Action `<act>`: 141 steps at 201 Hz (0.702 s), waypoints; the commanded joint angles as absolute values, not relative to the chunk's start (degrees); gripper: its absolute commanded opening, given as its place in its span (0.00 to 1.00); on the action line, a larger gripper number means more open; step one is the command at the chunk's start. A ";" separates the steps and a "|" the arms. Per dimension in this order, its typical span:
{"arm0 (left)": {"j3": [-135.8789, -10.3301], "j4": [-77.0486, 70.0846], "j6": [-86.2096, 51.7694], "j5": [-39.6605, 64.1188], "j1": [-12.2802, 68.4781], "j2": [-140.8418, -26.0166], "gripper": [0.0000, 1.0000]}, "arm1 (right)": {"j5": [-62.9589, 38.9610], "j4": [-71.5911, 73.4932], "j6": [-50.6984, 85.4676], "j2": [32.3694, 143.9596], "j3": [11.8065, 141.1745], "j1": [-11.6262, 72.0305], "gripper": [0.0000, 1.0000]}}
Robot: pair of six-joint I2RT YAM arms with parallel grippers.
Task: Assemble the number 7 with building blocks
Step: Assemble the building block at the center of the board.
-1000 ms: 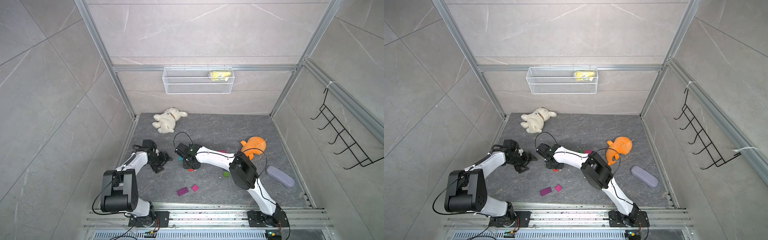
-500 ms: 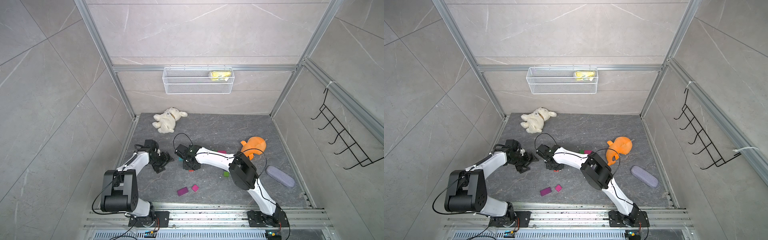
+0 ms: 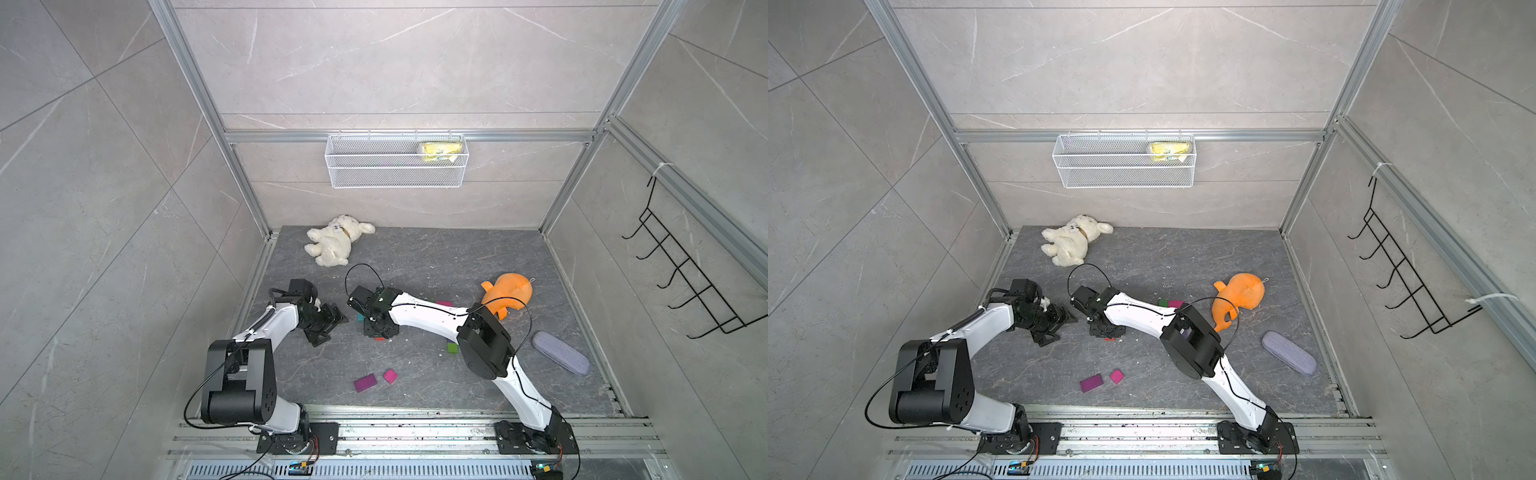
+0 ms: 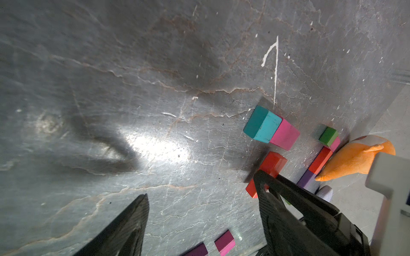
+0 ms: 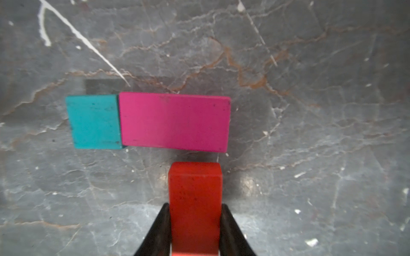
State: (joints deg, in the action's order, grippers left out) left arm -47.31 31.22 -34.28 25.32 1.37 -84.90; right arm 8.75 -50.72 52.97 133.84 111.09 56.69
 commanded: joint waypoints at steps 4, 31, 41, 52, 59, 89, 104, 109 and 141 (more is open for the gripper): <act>-48.38 31.68 -33.94 24.91 1.49 -85.08 0.82 | 9.49 -52.69 53.61 135.22 112.32 56.43 0.32; -48.65 31.73 -34.01 24.95 1.49 -85.09 0.82 | 9.50 -52.65 53.83 135.29 112.24 56.34 0.33; -48.69 31.73 -33.96 24.90 1.49 -85.16 0.82 | 9.58 -52.65 53.92 135.40 112.15 56.36 0.33; -48.67 31.73 -34.01 24.87 1.54 -85.17 0.82 | 9.50 -52.66 54.03 135.51 112.23 56.25 0.33; -48.69 31.71 -34.01 24.87 1.49 -85.25 0.82 | 9.49 -52.65 54.10 135.58 112.23 56.25 0.34; -48.52 31.69 -34.01 24.87 1.54 -85.31 0.82 | 9.27 -52.65 54.32 136.00 112.24 56.07 0.35; -48.43 31.64 -34.10 24.79 1.52 -85.36 0.82 | 9.23 -52.65 54.40 136.10 112.31 56.01 0.35; -48.43 31.64 -34.02 24.80 1.49 -85.35 0.82 | 9.15 -52.65 54.40 136.18 112.28 55.99 0.35; -48.35 31.63 -34.01 24.79 1.50 -85.43 0.82 | 8.79 -52.56 54.49 136.59 112.40 55.92 0.37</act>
